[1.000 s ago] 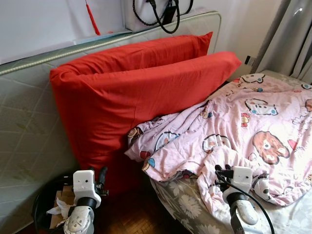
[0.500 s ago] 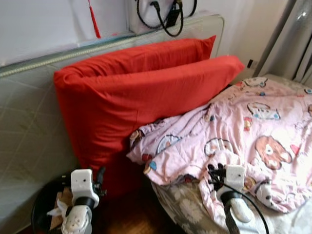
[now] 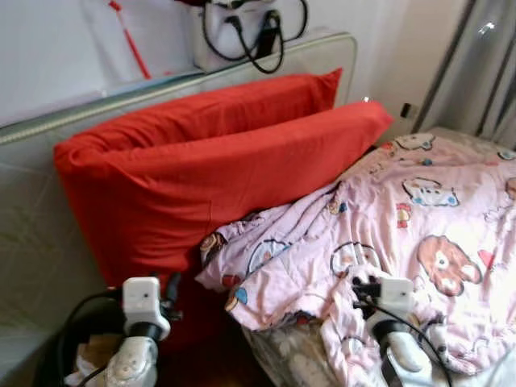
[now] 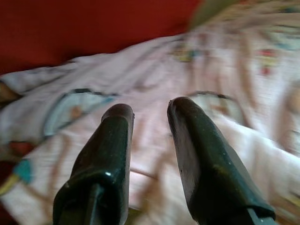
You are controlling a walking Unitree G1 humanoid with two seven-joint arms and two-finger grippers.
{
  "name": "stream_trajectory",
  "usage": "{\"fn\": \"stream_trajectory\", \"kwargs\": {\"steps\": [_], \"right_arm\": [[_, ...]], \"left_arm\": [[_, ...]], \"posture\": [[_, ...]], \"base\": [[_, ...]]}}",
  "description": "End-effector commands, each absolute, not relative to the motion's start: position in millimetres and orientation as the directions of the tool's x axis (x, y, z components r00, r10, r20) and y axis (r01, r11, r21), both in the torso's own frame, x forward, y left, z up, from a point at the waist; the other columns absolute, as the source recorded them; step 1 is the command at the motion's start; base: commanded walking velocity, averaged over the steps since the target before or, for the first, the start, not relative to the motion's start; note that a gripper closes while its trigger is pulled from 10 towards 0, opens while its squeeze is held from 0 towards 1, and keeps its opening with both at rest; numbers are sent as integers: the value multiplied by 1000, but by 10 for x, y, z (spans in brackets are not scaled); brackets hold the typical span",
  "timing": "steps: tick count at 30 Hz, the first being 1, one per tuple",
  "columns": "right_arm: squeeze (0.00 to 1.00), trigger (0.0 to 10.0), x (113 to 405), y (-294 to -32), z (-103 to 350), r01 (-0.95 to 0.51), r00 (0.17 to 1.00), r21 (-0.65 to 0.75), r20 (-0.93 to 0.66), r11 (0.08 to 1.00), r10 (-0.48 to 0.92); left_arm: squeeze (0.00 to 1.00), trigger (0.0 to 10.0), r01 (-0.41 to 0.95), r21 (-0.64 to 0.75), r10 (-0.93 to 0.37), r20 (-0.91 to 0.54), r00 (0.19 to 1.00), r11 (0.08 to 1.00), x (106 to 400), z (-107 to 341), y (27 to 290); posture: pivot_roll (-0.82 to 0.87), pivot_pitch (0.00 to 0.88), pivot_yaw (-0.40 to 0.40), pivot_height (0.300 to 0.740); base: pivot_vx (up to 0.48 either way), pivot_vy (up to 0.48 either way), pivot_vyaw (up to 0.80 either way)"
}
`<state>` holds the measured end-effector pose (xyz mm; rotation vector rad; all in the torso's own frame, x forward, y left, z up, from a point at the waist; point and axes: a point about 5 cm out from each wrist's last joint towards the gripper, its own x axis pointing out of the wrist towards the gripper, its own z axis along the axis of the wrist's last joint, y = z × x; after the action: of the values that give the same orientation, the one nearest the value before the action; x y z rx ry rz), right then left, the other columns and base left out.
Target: Clean up the room
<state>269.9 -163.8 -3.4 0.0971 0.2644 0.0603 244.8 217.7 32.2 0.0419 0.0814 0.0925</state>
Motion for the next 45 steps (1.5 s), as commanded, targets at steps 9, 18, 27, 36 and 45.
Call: {"fn": "stream_trajectory", "kwargs": {"steps": [9, 18, 27, 36, 45], "right_arm": [[0, 10000, 2670, -1707, -40, -28, 965, 99, -256, 995, 52], [0, 10000, 2658, -1720, -87, -20, 950, 76, -309, 997, 43], [0, 10000, 2645, -1660, -122, -50, 940, 76, -333, 996, 72], [0, 10000, 2647, -1605, -118, -83, 940, 90, -325, 993, 108], [0, 10000, 2627, -1563, -181, -100, 915, 90, -382, 991, 127]], "left_arm": [[0, 10000, -77, 21, 78, -42, 996, 997, 2506, 434, 2110], [0, 10000, -70, 13, 70, -34, 997, 997, 2523, 470, 2081], [0, 10000, -68, 13, 69, -33, 997, 998, 2517, 482, 2079], [0, 10000, -68, 13, 68, -35, 997, 998, 2504, 490, 2078], [0, 10000, -70, 15, 71, -40, 997, 997, 2488, 488, 2083]], "posture": [[48, 0, 3, 733], [49, 0, 2, 733], [52, 0, 3, 674], [55, 0, 3, 664], [60, 0, 2, 664]], "base": [[0, 0, 0], [0, 0, 0], [0, 0, 0], [0, 0, 0], [0, 0, 0]]}}
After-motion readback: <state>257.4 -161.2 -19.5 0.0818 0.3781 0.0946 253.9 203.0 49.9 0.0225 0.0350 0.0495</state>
